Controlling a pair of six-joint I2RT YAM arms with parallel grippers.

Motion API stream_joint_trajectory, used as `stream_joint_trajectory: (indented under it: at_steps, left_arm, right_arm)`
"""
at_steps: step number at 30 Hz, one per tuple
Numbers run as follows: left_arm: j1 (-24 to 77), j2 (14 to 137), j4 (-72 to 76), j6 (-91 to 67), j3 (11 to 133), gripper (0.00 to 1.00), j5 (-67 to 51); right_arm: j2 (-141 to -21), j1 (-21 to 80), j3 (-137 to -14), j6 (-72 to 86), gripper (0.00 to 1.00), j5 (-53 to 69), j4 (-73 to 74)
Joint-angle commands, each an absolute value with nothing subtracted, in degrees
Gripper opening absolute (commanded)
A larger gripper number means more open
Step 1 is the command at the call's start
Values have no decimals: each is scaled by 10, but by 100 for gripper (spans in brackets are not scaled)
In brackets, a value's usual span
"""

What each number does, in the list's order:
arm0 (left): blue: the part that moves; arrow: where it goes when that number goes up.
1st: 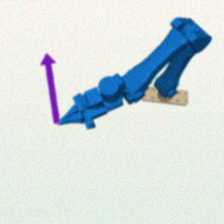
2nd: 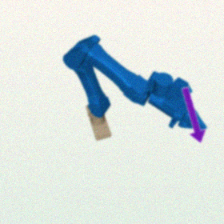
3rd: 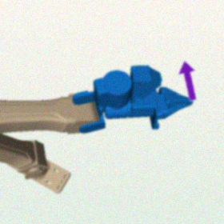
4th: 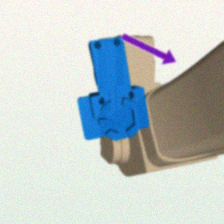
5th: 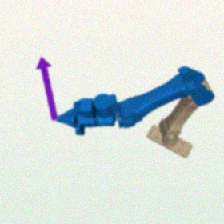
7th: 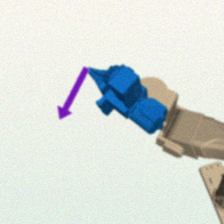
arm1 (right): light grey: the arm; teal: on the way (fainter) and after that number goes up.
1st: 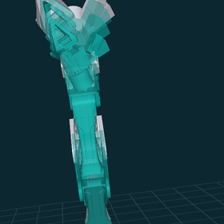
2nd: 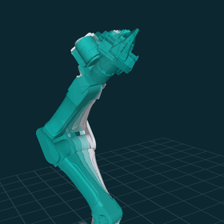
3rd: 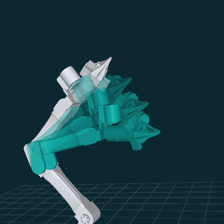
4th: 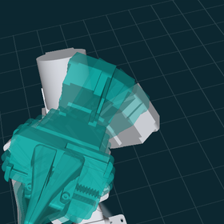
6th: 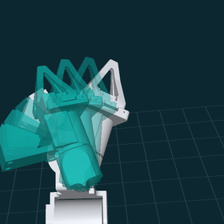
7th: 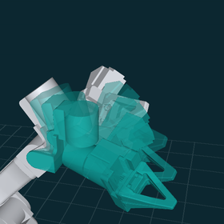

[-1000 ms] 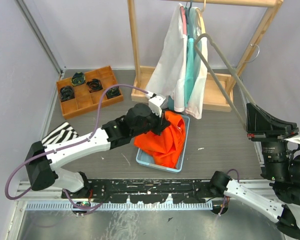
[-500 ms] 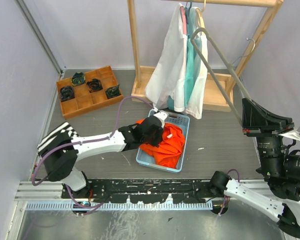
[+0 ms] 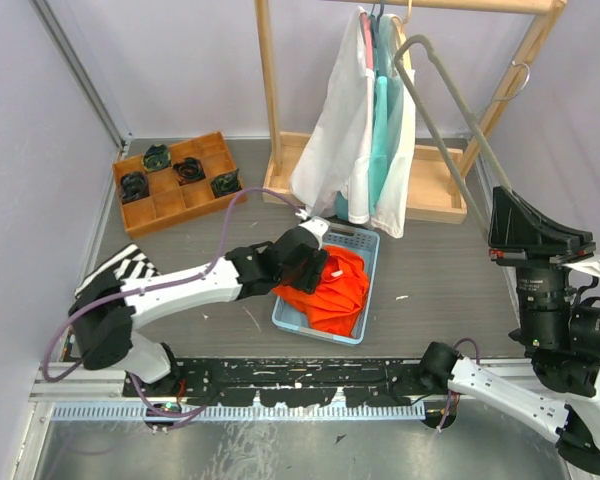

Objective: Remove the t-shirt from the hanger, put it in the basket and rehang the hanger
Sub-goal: Place the T-shirt in the bin.

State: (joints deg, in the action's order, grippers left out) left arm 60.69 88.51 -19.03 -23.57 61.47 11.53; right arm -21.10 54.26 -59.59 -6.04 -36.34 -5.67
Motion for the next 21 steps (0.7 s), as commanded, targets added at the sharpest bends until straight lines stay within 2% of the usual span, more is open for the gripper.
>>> stream_joint_trajectory:
  at_steps: [1, 6, 13, 18, 20, 21]
  left_arm:
    - [608, 816, -226, -221, 650, 62, 148]
    - [608, 746, -232, -212, 648, 72, 152]
    - [608, 654, -211, -211, 624, 75, 157]
    - [609, 595, -195, -208, 602, 89, 160]
    - [608, 574, -195, -208, 597, 99, 171]
    - [609, 563, -196, -209, 594, 98, 176]
  right_arm:
    - [-220, 543, -615, -89, 1, -401, -116]
    - [-228, 543, -612, -118, 1, -462, -140]
    - [-301, 543, -631, -187, 0, -547, -192]
    - [-378, 543, -666, -242, 1, -583, -221]
    - [-406, 543, -691, -255, 0, -595, -212]
    - [-418, 543, -706, -258, 1, -596, -203]
